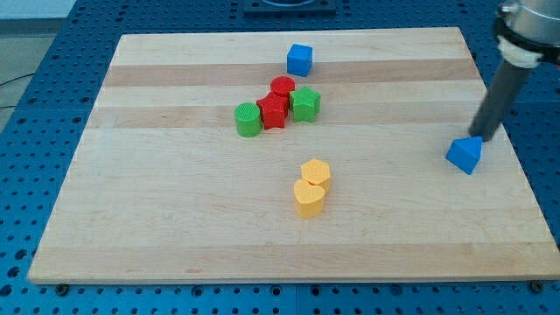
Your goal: Move the blue triangle close to the yellow hexagon
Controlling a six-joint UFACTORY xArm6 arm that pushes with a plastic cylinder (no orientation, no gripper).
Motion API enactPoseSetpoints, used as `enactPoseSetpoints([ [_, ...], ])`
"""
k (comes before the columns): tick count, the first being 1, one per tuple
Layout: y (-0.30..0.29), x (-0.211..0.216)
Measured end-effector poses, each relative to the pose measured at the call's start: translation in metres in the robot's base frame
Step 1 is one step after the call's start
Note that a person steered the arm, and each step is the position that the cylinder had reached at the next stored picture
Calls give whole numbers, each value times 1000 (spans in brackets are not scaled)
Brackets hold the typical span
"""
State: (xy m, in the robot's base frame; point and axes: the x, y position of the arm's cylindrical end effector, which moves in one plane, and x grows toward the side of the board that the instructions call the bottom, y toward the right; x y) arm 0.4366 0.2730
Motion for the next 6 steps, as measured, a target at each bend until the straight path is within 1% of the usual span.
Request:
enactPoseSetpoints([
  [1,-5,45],
  [2,-85,46],
  [3,-91,35],
  [4,-65,34],
  [5,-65,11],
  [6,-88,-10],
])
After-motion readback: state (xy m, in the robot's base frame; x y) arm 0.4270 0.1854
